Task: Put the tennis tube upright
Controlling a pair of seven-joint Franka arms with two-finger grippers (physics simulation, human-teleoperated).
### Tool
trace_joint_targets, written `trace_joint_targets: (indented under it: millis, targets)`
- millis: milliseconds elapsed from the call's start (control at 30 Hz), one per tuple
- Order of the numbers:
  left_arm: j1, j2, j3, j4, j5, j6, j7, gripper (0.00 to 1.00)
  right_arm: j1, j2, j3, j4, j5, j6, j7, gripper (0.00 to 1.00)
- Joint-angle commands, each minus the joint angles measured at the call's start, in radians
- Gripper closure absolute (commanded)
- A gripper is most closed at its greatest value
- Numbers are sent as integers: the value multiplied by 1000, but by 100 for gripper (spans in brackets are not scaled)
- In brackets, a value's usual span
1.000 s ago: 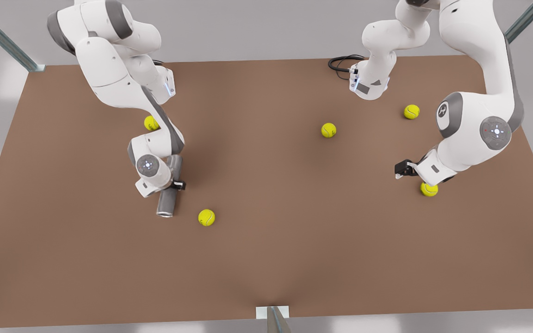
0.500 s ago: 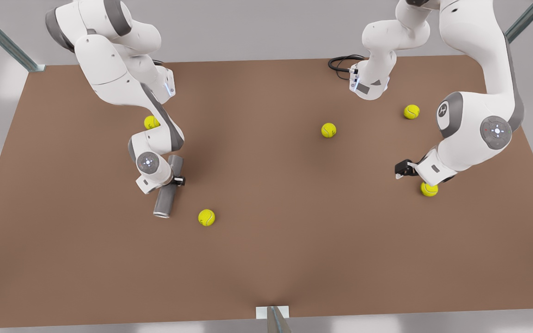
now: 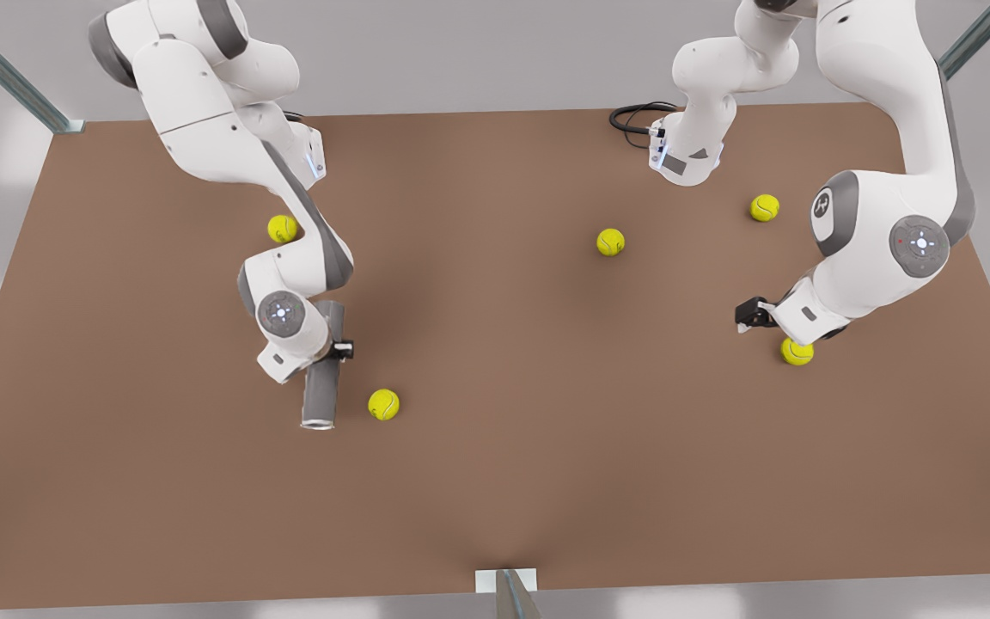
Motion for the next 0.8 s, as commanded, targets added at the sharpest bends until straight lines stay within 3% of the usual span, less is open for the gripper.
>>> trace_joint_targets:
  millis: [0, 333, 767]
  targets:
    - [2, 0, 0, 0, 2, 0, 0, 0, -2, 0, 3, 11, -8, -1, -23, 38]
    - [2, 0, 5, -2, 2, -2, 1, 0, 28, 57, 154, 148, -26, -4, -468, 38]
    - [2, 12, 8, 0, 2, 3, -2, 0, 196, 275, 155, 439, -216, 7, -1073, 39]
